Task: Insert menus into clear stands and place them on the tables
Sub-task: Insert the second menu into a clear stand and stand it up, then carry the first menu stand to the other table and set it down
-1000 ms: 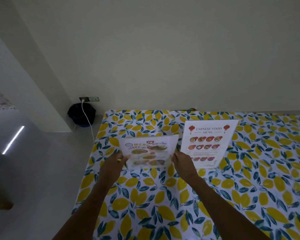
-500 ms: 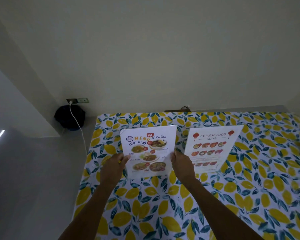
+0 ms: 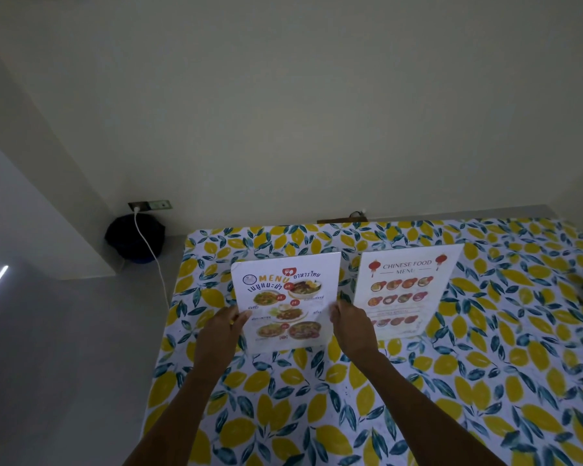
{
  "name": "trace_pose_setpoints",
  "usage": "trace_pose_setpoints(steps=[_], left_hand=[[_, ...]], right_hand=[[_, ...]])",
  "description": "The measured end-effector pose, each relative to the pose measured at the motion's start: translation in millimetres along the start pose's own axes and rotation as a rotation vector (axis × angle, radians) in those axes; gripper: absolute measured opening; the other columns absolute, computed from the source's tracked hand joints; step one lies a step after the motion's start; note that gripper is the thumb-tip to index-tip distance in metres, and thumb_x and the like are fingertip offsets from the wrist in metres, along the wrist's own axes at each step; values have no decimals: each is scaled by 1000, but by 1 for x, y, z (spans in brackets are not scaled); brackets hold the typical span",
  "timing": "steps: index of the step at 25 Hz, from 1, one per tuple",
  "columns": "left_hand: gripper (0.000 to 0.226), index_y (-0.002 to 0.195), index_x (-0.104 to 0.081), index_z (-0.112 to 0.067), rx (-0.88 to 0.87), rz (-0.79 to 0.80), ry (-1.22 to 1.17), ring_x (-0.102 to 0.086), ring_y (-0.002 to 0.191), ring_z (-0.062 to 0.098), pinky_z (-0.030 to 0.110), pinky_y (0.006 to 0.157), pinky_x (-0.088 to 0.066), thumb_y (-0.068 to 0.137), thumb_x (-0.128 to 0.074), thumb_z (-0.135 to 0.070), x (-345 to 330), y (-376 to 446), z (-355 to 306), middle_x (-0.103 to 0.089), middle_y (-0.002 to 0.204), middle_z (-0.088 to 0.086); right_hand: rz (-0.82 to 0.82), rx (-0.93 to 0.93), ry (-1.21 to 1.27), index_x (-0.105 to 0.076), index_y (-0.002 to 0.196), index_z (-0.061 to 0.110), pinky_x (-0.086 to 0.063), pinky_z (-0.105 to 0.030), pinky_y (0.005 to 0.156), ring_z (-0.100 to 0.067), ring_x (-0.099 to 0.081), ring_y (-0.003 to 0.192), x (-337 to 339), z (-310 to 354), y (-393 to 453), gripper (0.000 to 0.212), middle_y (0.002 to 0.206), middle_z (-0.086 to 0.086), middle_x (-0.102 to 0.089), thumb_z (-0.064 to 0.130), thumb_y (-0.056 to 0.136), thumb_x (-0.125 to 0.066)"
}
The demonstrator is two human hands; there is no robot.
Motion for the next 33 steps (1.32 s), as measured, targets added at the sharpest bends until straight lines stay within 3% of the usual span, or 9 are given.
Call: trace_pose_setpoints(steps=[3, 6, 9, 16, 20, 22, 23, 27, 33], left_hand=[[35, 70, -44, -25, 20, -3, -4, -62, 68, 18, 37, 57, -48, 97, -47, -46, -1, 0, -3, -54, 70, -1], [25, 81, -56, -20, 66, 35, 22, -60, 75, 19, 34, 62, -47, 97, -51, -39, -3, 0, -4, -58, 80, -1], [14, 99, -63, -15, 107, 80, 56, -60, 83, 20, 33, 71, -47, 94, -58, -27, -6, -1, 4, -67, 97, 5], [17, 104, -62, -15, 141, 162, 34, -65, 93, 25, 33, 72, -48, 94, -59, -28, 1, -2, -5, -70, 103, 7], [29, 113, -61, -14, 197, 158, -5, -65, 99, 27, 39, 79, -53, 91, -63, -33, 4, -10, -13, -70, 113, 8], [38, 121, -58, -13, 236, 146, -19, -64, 108, 29, 36, 80, -49, 90, -63, -33, 7, -18, -23, -67, 122, 9], [43, 126, -55, -12, 243, 130, -22, -63, 111, 30, 36, 83, -49, 90, -64, -34, 8, -22, -29, -66, 126, 10], [57, 138, -45, -8, 260, 71, 8, -57, 122, 30, 39, 96, -45, 90, -65, -33, 14, -42, -61, -62, 134, 13], [50, 129, -50, -10, 239, -41, -28, -65, 107, 32, 42, 88, -53, 88, -67, -33, 3, -96, -134, -68, 121, 13]], right_hand=[[50, -36, -15, -59, 90, 7, -42, -33, 59, -33, -67, 79, -5, -4, 1, 22, 84, -15, -69, 19, 98, -43], [98, -57, 11, -60, 91, 7, -53, -37, 66, -34, -68, 83, -9, -9, -6, 15, 88, -16, -71, 15, 95, -48], [115, -24, 34, -59, 98, 5, -46, -35, 65, -37, -67, 87, -12, -10, -13, 15, 92, -19, -71, 12, 95, -46], [178, 28, 95, -54, 112, 3, -55, -38, 66, -37, -67, 81, 0, -10, -16, 25, 93, -22, -70, 20, 98, -42], [195, 85, 138, -46, 133, 6, -40, -29, 59, -32, -62, 70, 11, -11, -24, 39, 90, -23, -69, 25, 100, -37], [223, 98, 185, -47, 131, 6, -41, -28, 57, -28, -59, 71, 20, -12, -30, 51, 95, -23, -68, 43, 99, -33], [235, 100, 222, -50, 127, 5, -46, -30, 58, -27, -60, 74, 25, -14, -33, 56, 98, -23, -68, 49, 97, -32], [243, 91, 305, -48, 133, 7, -51, -38, 87, -32, -62, 107, 53, -24, -42, 41, 125, -18, -62, 25, 97, -44], [231, 205, 301, -44, 140, 6, -49, -35, 95, -27, -61, 115, 107, -56, -67, 48, 129, -17, -62, 21, 95, -50]])
Point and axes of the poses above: each hand's wrist, its own y-axis towards the middle knuckle, its own x-axis out of the back of the hand, z = x × y, the point moved 3 cm from there along y, towards the middle knuckle
